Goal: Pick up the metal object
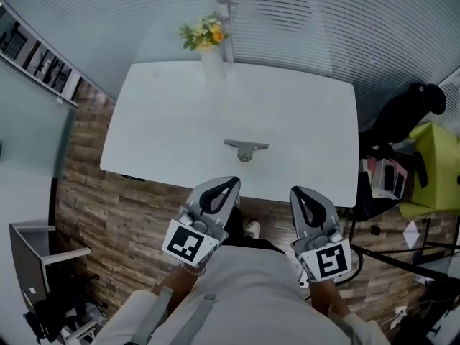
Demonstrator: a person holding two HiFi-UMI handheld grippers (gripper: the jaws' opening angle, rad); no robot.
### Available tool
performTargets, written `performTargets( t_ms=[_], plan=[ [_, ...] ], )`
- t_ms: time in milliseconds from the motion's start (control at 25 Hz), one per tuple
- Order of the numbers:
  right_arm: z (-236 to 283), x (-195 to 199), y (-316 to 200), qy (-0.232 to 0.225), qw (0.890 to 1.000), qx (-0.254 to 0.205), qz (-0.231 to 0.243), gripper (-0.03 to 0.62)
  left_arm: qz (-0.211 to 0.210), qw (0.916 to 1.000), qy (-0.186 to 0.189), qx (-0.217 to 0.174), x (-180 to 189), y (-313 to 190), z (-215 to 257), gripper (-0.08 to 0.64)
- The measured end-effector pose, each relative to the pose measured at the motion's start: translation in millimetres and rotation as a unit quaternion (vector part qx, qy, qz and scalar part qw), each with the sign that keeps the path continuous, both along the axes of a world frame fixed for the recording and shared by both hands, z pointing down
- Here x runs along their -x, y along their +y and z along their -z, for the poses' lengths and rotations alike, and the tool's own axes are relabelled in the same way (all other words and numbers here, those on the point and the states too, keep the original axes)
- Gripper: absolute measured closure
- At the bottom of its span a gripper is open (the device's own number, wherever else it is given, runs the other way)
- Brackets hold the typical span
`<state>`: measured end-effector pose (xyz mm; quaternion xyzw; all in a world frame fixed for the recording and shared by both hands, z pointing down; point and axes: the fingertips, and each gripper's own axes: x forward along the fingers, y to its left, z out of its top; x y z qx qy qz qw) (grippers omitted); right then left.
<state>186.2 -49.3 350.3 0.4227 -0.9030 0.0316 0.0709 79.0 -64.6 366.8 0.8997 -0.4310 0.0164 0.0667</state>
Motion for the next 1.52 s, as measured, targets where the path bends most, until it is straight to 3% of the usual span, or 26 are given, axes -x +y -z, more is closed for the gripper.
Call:
performTargets(
  t_ms=[760, 1160, 1520],
  plan=[
    [-10.7, 85.5, -126.9, 0.019, 1.0, -0.004, -0.013, 0.588, -0.033, 0.9993, 0.013, 0.008, 70.9, -121.7, -12.8, 0.557],
    [-19.7, 101.8, -157.9, 0.053, 0.998, -0.024, -0.021, 0.588, -0.061, 0.998, 0.012, 0.012, 87.0, -153.8, -23.5, 0.557],
    [-42.1, 113.7, -168.4, 0.088, 0.996, -0.011, -0.022, 0.573, -0.07, 0.9973, 0.017, 0.013, 94.1, -166.0, -23.2, 0.557]
  ],
)
